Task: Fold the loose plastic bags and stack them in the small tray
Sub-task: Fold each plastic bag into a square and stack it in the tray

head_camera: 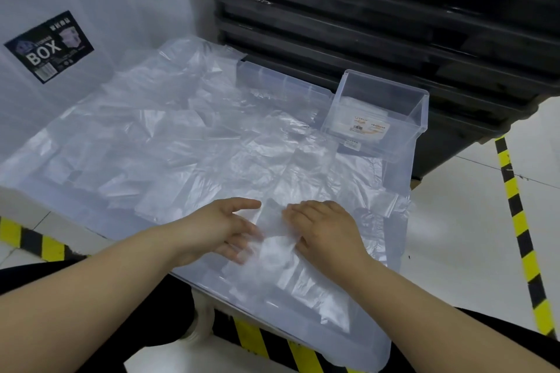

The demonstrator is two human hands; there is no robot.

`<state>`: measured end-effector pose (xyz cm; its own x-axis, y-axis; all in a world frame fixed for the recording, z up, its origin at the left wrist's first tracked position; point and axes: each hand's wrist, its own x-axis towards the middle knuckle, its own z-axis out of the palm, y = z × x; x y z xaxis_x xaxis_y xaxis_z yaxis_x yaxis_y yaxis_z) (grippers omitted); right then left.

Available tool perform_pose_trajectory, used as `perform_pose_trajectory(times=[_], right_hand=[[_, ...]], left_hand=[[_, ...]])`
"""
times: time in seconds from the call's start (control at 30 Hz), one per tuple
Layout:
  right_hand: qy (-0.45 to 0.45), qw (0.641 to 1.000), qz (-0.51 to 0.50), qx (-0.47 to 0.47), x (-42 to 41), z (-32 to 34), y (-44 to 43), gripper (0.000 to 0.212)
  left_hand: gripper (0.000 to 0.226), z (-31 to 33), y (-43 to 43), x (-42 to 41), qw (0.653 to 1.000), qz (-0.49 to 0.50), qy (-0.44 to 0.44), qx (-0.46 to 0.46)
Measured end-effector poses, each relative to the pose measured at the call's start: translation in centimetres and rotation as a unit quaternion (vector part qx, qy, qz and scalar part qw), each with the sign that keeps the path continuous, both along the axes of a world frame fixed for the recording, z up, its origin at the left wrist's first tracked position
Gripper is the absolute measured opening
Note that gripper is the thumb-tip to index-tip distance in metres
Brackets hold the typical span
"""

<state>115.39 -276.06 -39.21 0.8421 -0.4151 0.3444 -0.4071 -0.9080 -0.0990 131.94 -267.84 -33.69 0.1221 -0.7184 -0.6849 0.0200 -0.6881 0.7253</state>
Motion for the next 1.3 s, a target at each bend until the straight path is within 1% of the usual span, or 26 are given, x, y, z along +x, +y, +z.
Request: perform_pose_trajectory(times=[0.07, 0.1, 0.13, 0.23, 0.3, 0.33, 0.37, 0.4, 0.43, 0.47, 0.5, 0.57, 0.7, 0.77, 0.8, 0.83, 0.87, 0.9, 0.93, 0.97, 1.03, 1.1, 1.13, 1.23, 1.27, 1.3], right_hand=[[0.008, 1.0, -0.004, -0.01, 0.0, -0.2, 0.3, 0.062], [0.006, 1.0, 0.004, -0.02, 0.0, -0.3, 0.5, 0.065], [0.002, 1.0, 0.013, -0.026, 0.1, -0.3, 0.6, 0.061], [-0.002, 0.999, 0.036, -0.016, 0.1, -0.2, 0.6, 0.036], [0.003, 0.999, 0.038, 0.014, 0.0, -0.1, 0.6, 0.034], [0.004, 0.999, 0.04, 0.033, -0.1, -0.1, 0.6, 0.036], [-0.001, 0.998, 0.046, 0.049, -0.2, -0.1, 0.6, 0.036], [-0.008, 0.997, 0.051, 0.058, -0.3, 0.0, 0.5, 0.031], [-0.012, 0.996, 0.054, 0.063, -0.3, 0.1, 0.6, 0.027], [-0.013, 0.996, 0.051, 0.066, -0.2, 0.3, 0.6, 0.03], [-0.014, 0.996, 0.05, 0.07, -0.3, 0.4, 0.7, 0.038], [-0.018, 0.996, 0.046, 0.078, -0.5, 0.4, 0.7, 0.042], [-0.012, 0.991, 0.071, 0.111, -0.9, 0.6, 0.6, 0.029], [0.012, 0.984, 0.082, 0.159, -1.1, 0.9, 0.6, 0.027], [0.031, 0.975, 0.068, 0.211, -1.1, 1.2, 0.7, 0.021], [0.039, 0.963, 0.033, 0.265, -1.0, 1.7, 0.6, 0.015], [0.052, 0.946, -0.013, 0.32, -0.8, 2.0, 0.4, 0.011], [0.054, 0.92, -0.055, 0.385, -0.5, 2.3, 0.1, 0.011], [0.045, 0.893, -0.097, 0.437, -0.3, 2.5, -0.3, 0.014], [0.028, 0.869, -0.133, 0.476, 0.1, 2.7, -0.7, 0.018], [-0.003, 0.818, -0.195, 0.541, 1.1, 3.3, -1.4, 0.019], [-0.021, 0.765, -0.245, 0.595, 1.8, 3.5, -2.2, 0.023], [-0.023, 0.745, -0.261, 0.613, 2.1, 3.6, -2.5, 0.027], [-0.015, 0.709, -0.298, 0.639, 2.8, 3.7, -3.4, 0.028], [-0.009, 0.702, -0.306, 0.644, 3.0, 3.7, -3.6, 0.029], [-0.002, 0.695, -0.311, 0.648, 3.2, 3.7, -3.7, 0.03]], left_hand=[[0.039, -0.4, -0.2, -0.4, 1.0, -0.004, 0.005, -0.001], [0.039, -0.4, -0.2, -0.6, 1.0, -0.007, 0.009, -0.001], [0.039, -0.5, -0.2, -0.7, 1.0, -0.009, 0.014, -0.001], [0.041, -0.2, 0.0, -0.7, 1.0, -0.02, 0.016, -0.005], [0.045, -0.4, 0.1, -0.6, 0.997, -0.06, -0.032, -0.04], [0.047, -0.8, 0.2, -0.4, 0.988, -0.091, -0.093, -0.083], [0.05, -1.3, 0.4, -0.1, 0.961, -0.141, -0.189, -0.146], [0.052, -1.8, 0.6, 0.2, 0.904, -0.207, -0.304, -0.216], [0.057, -2.4, 0.6, 0.6, 0.835, -0.256, -0.399, -0.28], [0.059, -3.0, 0.5, 0.9, 0.789, -0.3, -0.434, -0.314], [0.056, -3.9, 0.6, 1.1, 0.765, -0.332, -0.44, -0.334], [0.045, -4.8, 0.7, 1.1, 0.745, -0.349, -0.451, -0.347], [0.033, -4.6, 0.2, 0.7, 0.74, -0.318, -0.459, -0.375], [0.03, -4.9, 0.2, 0.3, 0.744, -0.279, -0.464, -0.391], [0.032, -5.0, 0.2, 0.1, 0.757, -0.257, -0.458, -0.389], [0.039, -4.9, 0.1, -0.1, 0.781, -0.231, -0.441, -0.378], [0.05, -4.8, -0.1, -0.2, 0.814, -0.205, -0.419, -0.346], [0.061, -4.8, -0.1, -0.2, 0.848, -0.191, -0.391, -0.301], [0.066, -4.7, -0.2, -0.3, 0.875, -0.18, -0.364, -0.264], [0.06, -4.6, -0.3, -0.4, 0.892, -0.168, -0.345, -0.237], [0.029, -4.4, -0.7, -0.7, 0.907, -0.156, -0.341, -0.19], [0.034, -4.4, -1.1, -1.1, 0.905, -0.151, -0.357, -0.174], [0.036, -4.5, -1.3, -1.2, 0.901, -0.147, -0.374, -0.163], [0.034, -4.3, -1.2, -1.7, 0.881, -0.12, -0.433, -0.149], [0.033, -4.1, -1.1, -1.7, 0.867, -0.12, -0.459, -0.153], [0.032, -4.0, -1.0, -1.6, 0.842, -0.127, -0.496, -0.169]])
